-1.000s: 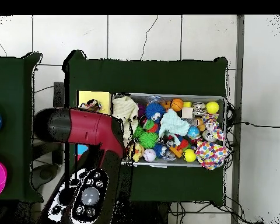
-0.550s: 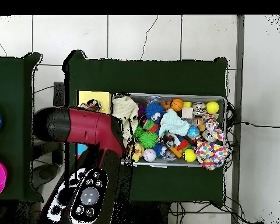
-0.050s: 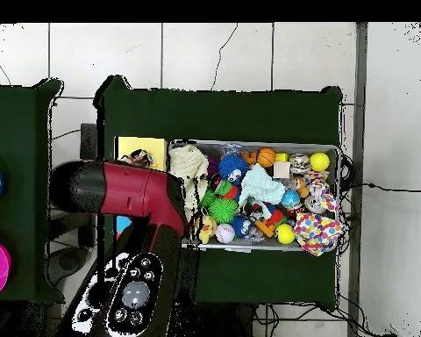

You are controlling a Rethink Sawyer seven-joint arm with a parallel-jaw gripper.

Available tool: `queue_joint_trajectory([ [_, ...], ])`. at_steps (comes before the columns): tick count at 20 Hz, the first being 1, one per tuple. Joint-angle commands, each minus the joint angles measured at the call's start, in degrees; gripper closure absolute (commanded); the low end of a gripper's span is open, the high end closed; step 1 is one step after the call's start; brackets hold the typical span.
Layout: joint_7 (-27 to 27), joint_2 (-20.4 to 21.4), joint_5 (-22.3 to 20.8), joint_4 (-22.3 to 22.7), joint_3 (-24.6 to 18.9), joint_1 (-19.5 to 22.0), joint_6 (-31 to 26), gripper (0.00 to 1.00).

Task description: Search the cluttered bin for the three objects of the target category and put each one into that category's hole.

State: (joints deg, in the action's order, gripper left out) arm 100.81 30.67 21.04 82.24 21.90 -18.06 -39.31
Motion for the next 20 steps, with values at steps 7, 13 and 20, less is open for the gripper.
queue_joint_trajectory([
  [7, 11.6, -0.7, 2.8, 5.6, -8.2, 2.0, 6.1, 1.00],
  [13, 13.0, -3.1, 3.8, 4.4, -9.7, 1.2, 7.3, 1.00],
  [20, 13.7, -5.0, 4.7, 3.5, -10.5, 0.9, 9.1, 1.00],
])
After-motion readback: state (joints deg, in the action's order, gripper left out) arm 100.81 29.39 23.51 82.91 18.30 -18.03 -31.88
